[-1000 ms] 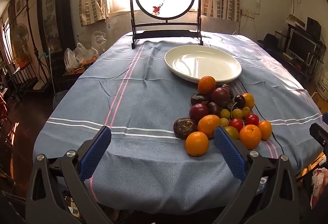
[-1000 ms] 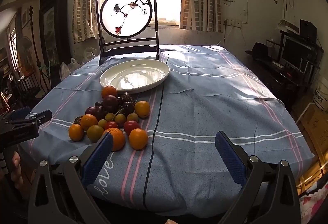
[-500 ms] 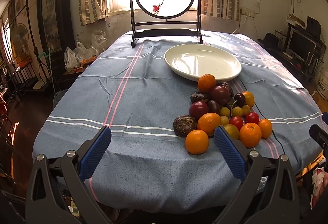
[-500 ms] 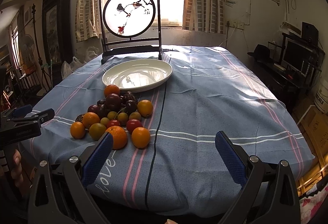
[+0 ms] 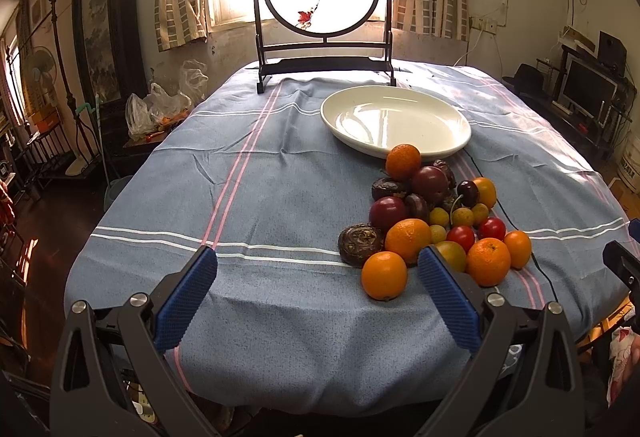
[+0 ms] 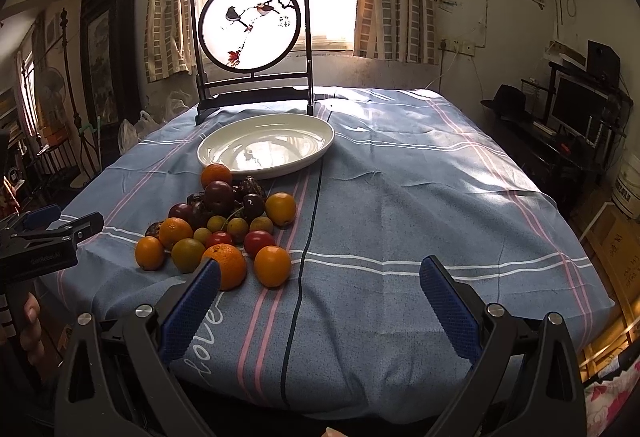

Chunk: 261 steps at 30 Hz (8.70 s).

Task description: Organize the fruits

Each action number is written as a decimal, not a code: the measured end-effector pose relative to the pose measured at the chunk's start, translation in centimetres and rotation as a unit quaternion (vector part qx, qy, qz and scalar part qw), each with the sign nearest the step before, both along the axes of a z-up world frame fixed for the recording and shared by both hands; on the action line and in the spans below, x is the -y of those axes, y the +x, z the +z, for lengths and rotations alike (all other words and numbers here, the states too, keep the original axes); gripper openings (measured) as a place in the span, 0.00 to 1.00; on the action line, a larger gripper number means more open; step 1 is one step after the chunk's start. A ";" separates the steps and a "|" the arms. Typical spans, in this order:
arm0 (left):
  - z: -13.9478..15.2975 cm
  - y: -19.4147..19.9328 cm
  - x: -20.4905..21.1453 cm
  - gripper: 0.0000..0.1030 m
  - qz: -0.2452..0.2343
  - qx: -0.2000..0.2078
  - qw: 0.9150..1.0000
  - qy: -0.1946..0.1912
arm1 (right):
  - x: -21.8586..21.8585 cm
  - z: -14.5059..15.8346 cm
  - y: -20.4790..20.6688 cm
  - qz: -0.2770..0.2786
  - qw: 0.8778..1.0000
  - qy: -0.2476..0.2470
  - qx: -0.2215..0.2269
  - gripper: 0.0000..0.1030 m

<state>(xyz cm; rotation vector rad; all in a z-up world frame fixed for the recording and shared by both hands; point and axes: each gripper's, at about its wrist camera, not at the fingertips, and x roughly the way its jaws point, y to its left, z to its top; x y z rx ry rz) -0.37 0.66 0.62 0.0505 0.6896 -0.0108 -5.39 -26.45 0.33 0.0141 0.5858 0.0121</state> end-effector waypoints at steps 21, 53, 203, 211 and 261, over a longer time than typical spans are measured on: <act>-0.1 -0.6 -0.2 0.96 0.001 0.002 1.000 0.002 | 0.1 -0.2 0.0 -0.001 1.000 0.002 -0.001 0.97; 0.2 -0.6 -0.3 0.96 0.002 0.002 1.000 0.003 | 0.0 -0.2 0.0 0.000 1.000 -0.001 0.000 0.97; -6.0 7.4 0.4 0.41 -0.166 -0.083 0.982 -0.017 | -0.6 -5.4 10.6 0.148 0.983 0.077 -0.074 0.58; -4.5 5.4 -0.7 0.41 -0.163 -0.065 0.984 -0.032 | -6.1 -5.7 8.1 0.208 0.975 -0.009 -0.084 0.57; -3.6 7.4 3.4 0.70 -0.225 -0.067 0.972 -0.002 | 0.8 -5.2 13.5 0.090 0.991 0.078 -0.064 0.53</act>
